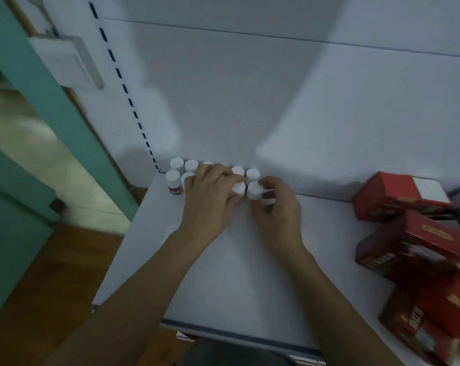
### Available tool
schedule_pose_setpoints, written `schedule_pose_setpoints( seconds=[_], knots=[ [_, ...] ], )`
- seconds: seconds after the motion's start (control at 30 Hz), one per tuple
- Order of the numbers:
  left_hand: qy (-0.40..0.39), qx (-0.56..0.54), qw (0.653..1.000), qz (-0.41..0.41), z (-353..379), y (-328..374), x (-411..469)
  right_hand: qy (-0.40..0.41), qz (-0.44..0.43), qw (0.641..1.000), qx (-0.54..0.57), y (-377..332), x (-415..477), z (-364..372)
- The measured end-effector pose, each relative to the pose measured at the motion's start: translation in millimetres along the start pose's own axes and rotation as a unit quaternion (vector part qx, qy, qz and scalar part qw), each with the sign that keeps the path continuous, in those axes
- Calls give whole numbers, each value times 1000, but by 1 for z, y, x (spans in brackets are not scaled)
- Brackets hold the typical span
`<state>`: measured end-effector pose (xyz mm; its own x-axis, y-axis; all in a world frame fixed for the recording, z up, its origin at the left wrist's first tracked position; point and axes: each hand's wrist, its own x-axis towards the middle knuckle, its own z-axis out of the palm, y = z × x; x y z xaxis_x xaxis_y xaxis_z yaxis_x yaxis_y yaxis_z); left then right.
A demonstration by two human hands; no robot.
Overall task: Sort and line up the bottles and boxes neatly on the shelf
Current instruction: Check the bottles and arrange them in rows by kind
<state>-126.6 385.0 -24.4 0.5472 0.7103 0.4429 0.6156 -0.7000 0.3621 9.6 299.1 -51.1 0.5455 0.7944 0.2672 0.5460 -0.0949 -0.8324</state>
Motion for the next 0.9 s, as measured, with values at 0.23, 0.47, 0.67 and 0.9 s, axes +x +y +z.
schedule_pose_setpoints(
  seconds=[0.23,0.47,0.67,0.9],
  knots=[
    [22,-23,999,-11,11,-12,-8,16,4,1000,-13,8,-3,9],
    [18,-28,999,-5,12,-13,-5,14,28,999,-15,7,-3,7],
    [28,-44,999,12,-11,9,3,-45,54,995,-72,-11,-10,-23],
    [-66,-208,964,154,-2,102,31,-42,40,970,-237,-51,-61,-146]
  ],
)
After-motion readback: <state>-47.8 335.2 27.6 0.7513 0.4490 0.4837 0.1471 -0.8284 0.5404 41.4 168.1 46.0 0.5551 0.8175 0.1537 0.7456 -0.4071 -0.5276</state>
